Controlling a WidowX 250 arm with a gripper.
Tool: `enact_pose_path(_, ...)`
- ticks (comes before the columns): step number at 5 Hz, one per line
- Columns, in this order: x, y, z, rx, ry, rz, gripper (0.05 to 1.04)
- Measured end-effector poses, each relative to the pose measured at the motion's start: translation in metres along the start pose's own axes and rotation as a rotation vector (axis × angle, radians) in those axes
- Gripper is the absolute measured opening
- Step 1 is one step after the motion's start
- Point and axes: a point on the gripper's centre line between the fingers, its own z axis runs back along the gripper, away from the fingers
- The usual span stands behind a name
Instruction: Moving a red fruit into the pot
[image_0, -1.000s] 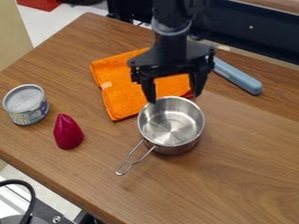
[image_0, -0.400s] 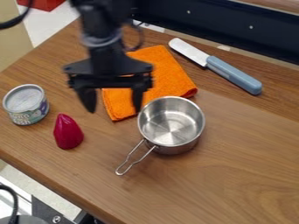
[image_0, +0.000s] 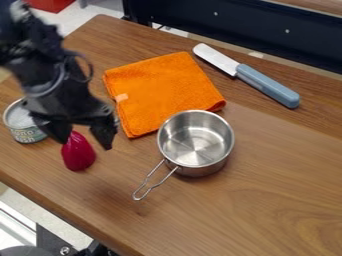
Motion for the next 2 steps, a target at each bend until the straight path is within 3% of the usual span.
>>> enact_pose_path(1,-0.0034,0.0138,0.0005,-0.002,-0.012,-0.049,0.997)
enact_pose_path(2,-0.0033,0.0213,-0.0042,0.039,-0.058,-0.046,0.997)
